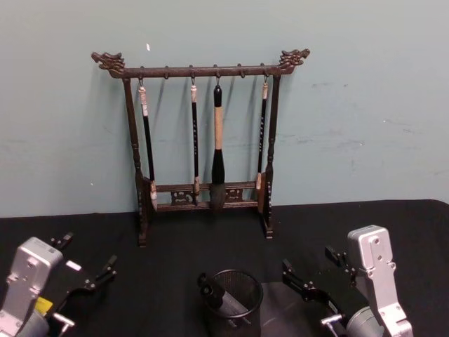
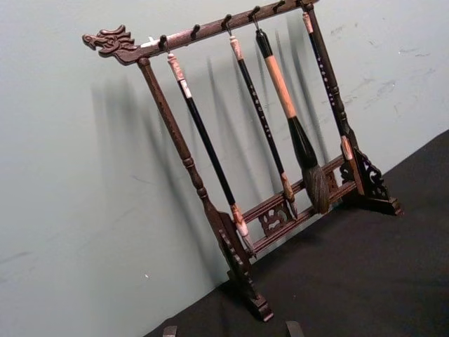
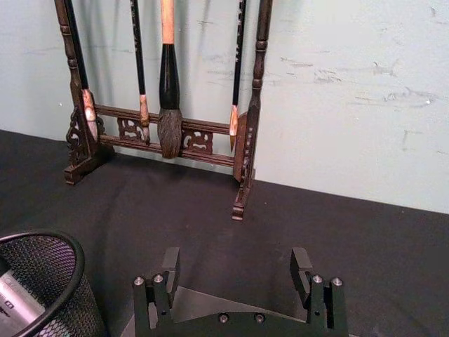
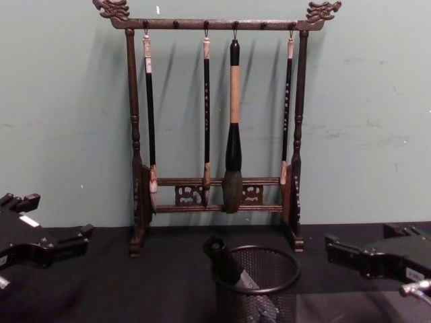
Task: Pick up the water-based marker from the table and place it into the pen holder.
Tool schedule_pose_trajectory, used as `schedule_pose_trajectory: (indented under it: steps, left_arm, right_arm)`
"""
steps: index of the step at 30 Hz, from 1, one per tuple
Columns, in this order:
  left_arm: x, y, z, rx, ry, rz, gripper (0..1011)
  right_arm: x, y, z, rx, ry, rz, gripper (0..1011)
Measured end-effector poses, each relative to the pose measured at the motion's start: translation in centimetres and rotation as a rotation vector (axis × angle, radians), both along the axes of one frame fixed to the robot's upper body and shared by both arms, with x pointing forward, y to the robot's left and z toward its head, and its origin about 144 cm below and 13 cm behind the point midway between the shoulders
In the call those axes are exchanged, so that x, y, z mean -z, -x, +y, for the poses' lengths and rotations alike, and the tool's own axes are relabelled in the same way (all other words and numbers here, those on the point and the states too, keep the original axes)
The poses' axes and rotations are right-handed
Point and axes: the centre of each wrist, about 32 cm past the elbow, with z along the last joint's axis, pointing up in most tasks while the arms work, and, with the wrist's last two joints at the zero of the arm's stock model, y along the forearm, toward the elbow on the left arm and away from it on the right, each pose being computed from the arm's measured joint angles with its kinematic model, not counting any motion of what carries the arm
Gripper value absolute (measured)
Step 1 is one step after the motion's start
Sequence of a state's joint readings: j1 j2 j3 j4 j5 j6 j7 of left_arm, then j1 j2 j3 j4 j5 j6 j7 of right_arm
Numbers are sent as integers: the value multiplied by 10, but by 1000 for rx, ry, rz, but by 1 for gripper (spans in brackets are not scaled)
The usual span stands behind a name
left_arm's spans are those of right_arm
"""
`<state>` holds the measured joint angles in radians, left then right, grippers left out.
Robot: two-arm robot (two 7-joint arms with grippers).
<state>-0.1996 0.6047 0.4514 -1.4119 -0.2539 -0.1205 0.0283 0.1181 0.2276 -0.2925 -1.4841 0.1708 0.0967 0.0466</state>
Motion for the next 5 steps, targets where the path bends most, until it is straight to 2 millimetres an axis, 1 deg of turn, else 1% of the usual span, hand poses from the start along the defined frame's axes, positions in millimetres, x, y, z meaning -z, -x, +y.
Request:
schedule_pose_trajectory:
  steps: [5]
  left_arm:
    - [0,0,0,0,0,0,1001]
  right_arm:
    - [0,0,0,0,0,0,1000]
